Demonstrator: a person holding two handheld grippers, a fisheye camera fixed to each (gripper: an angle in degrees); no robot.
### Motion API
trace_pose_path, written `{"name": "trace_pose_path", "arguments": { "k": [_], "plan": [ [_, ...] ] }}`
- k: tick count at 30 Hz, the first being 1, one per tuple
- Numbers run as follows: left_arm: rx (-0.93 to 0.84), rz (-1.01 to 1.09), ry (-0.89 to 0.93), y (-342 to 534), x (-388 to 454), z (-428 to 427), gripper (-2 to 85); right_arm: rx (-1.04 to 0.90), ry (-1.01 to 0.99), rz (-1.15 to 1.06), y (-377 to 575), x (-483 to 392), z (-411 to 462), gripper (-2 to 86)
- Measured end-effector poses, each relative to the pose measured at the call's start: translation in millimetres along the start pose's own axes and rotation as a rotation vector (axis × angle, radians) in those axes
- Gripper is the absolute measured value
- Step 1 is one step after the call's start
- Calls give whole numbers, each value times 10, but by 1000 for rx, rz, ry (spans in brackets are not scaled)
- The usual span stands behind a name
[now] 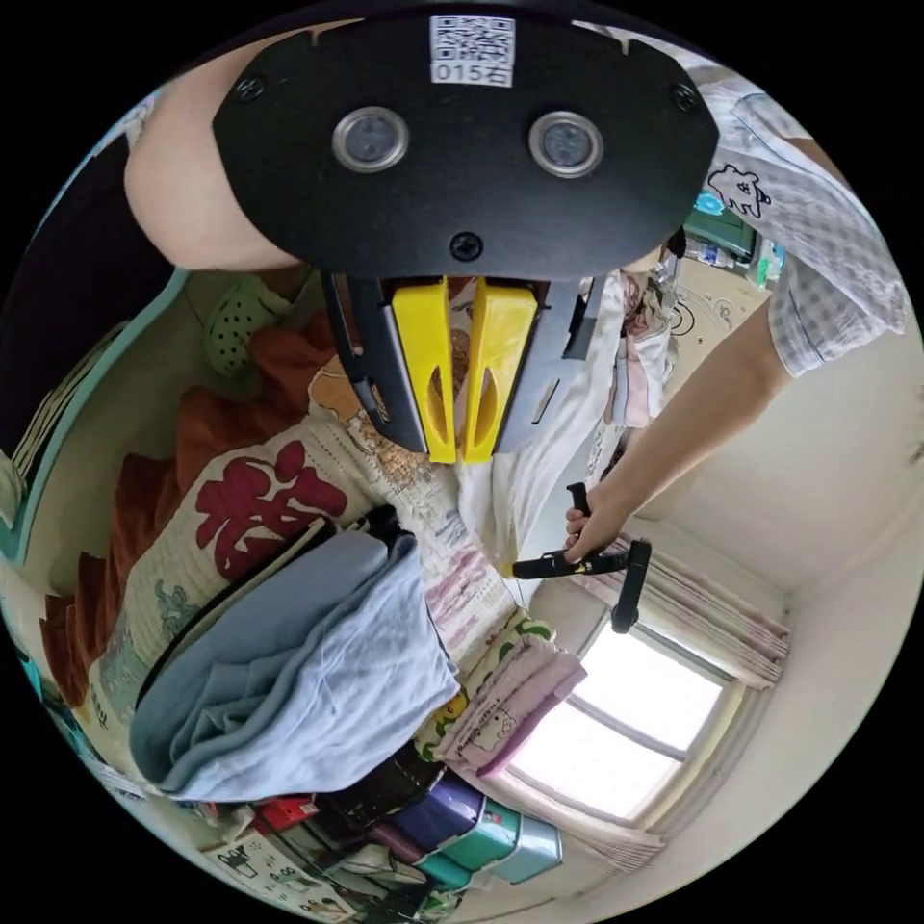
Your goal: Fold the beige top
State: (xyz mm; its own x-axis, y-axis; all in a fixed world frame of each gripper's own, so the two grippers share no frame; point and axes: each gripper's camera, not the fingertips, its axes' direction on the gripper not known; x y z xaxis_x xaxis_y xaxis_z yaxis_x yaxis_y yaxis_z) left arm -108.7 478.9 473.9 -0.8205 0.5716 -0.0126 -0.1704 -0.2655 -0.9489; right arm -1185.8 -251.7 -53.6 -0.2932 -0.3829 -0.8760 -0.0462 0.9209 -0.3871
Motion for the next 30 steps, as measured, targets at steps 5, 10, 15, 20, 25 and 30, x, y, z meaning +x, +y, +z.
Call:
{"name": "trace_pose_path", "arguments": {
  "k": [5, 10, 15, 20, 25, 30],
  "plan": [
    [156, -59, 31, 178, -133, -428, 8, 131, 87, -121, 158, -125, -429, 3],
    [319, -153, 199, 527, -299, -866, 7, 224, 94, -152, 485, -119, -824, 3],
    [459, -205, 270, 1484, -684, -1245, 7, 254, 111, -415, 1221, -677, -1076, 4],
    [537, -302, 307, 2742, -1367, -1451, 7, 121, -147, -575, 2052, -1136, -773, 4],
    [512, -464, 225, 4162, -1963, -1183, 5, -103, -328, -711, 3020, -1569, 77, 4],
    [387, -649, 181, 5244, -2386, -372, 3, -375, -360, -810, 4082, -1718, 1375, 3]
  ]
}}
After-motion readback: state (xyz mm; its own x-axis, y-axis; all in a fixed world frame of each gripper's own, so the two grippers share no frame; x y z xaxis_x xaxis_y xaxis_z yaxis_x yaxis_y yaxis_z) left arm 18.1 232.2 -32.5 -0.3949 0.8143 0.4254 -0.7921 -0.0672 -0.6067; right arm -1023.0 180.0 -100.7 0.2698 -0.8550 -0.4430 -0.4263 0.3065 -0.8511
